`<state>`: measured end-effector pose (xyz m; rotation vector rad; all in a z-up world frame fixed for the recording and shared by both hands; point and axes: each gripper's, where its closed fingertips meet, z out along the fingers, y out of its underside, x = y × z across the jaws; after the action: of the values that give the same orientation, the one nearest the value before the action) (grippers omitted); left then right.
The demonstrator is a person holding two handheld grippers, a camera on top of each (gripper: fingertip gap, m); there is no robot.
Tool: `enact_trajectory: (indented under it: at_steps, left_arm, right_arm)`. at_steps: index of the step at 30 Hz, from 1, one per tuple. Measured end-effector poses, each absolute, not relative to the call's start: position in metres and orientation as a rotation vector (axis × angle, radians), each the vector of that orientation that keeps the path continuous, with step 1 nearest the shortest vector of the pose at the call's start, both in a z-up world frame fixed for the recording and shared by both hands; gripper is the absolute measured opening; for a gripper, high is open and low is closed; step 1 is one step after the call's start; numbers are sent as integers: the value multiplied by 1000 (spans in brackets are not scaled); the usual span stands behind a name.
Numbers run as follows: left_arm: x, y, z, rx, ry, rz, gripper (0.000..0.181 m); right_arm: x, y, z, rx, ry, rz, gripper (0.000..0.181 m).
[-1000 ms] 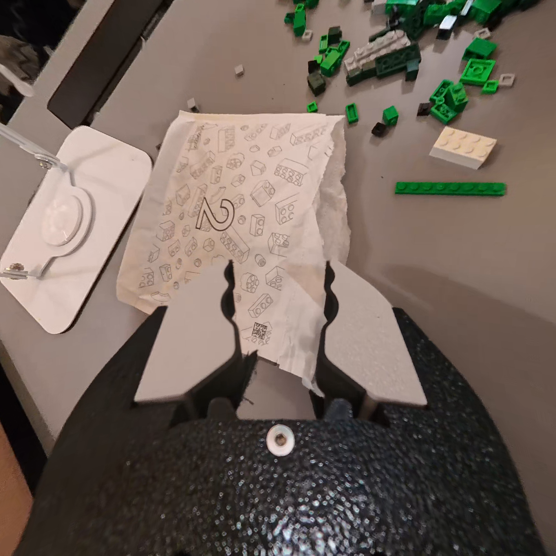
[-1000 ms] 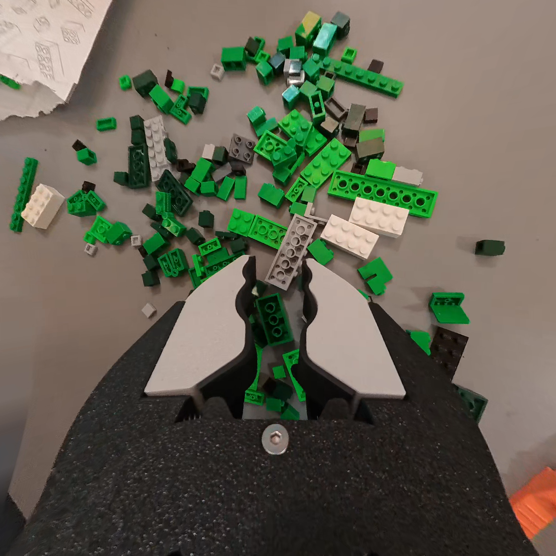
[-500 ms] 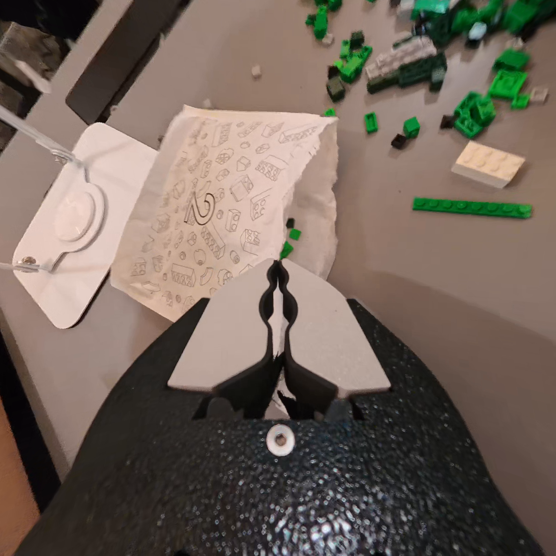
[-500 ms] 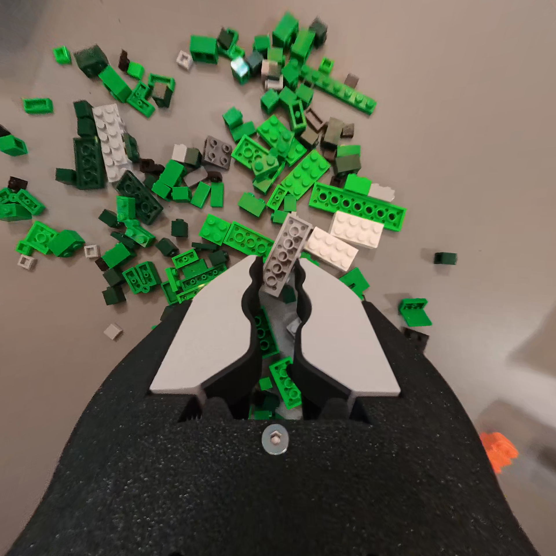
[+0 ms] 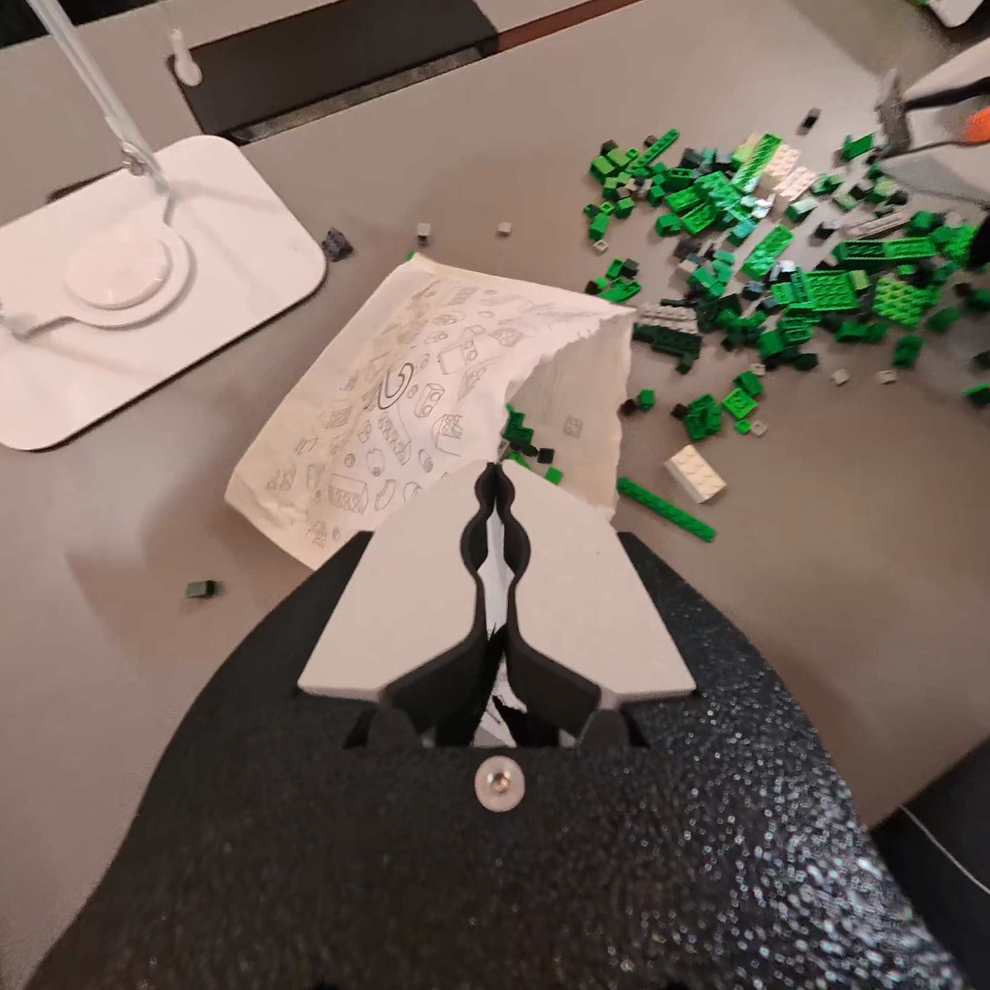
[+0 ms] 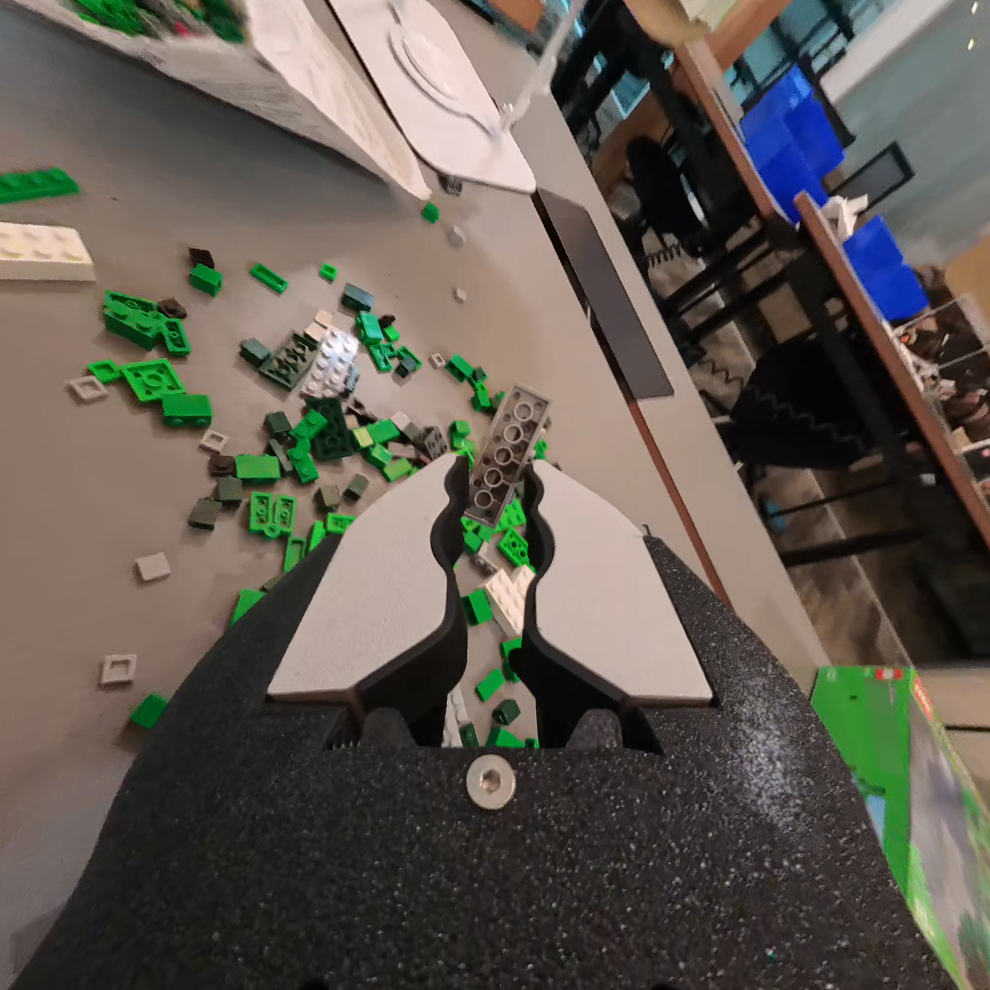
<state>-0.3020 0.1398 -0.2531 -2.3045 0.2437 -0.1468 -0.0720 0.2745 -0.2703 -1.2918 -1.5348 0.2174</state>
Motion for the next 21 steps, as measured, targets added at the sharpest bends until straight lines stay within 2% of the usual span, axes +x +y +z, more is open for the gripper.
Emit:
enact_trajectory:
  at_steps: [9, 15, 21]
  left_arm:
    - [-277, 144, -241, -2242, 264, -305, 0]
    - [-266, 138, -226, -2176, 281, -422, 0]
    - [-263, 137, -221, -2150, 296, -442, 0]
  right_arm:
    - [-173, 152, -217, -791, -1657, 480, 18]
    - [-223, 137, -236, -623, -1809, 241, 19]
    - [-236, 143, -249, -677, -1840, 208, 22]
